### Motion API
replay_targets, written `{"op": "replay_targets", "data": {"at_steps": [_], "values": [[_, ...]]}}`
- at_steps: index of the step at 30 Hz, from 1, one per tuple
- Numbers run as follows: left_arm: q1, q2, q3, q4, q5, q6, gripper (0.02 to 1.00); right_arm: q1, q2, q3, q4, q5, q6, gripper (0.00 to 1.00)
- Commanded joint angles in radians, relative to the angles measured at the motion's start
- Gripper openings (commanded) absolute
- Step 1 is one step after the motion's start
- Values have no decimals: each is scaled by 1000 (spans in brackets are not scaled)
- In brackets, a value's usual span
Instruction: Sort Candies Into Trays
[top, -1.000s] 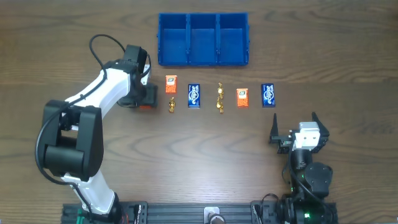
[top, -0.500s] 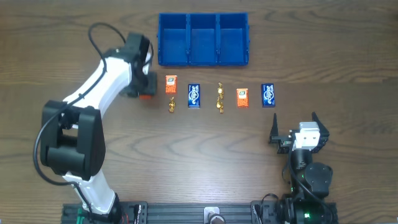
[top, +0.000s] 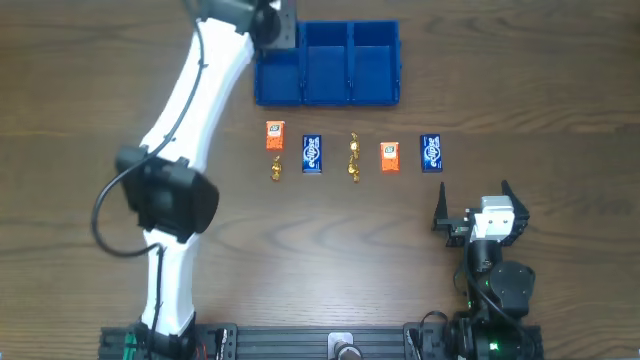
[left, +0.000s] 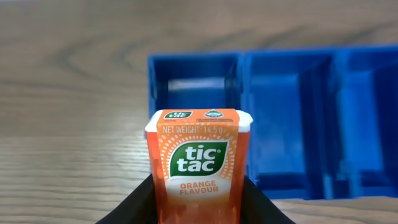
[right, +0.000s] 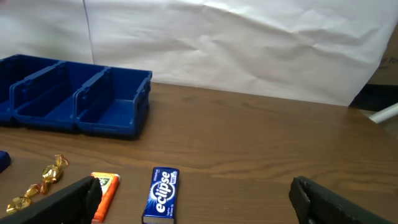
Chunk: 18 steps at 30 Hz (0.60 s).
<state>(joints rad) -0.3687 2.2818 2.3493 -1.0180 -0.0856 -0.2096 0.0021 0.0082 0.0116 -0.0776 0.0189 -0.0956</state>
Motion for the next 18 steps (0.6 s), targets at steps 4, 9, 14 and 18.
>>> {"op": "replay_targets", "data": {"at_steps": [4, 9, 14, 18], "values": [[-3, 111, 23, 25, 11, -31, 174, -3, -5, -4, -2, 5, -11, 998], [5, 125, 23, 26, 12, -31, 297, -3, -5, -4, -2, 5, -11, 998], [21, 125, 23, 26, 11, -61, 925, -3, -5, -4, -2, 5, -11, 998], [35, 92, 23, 26, 12, -76, 1000, -3, -5, -4, -2, 5, -11, 998]]}}
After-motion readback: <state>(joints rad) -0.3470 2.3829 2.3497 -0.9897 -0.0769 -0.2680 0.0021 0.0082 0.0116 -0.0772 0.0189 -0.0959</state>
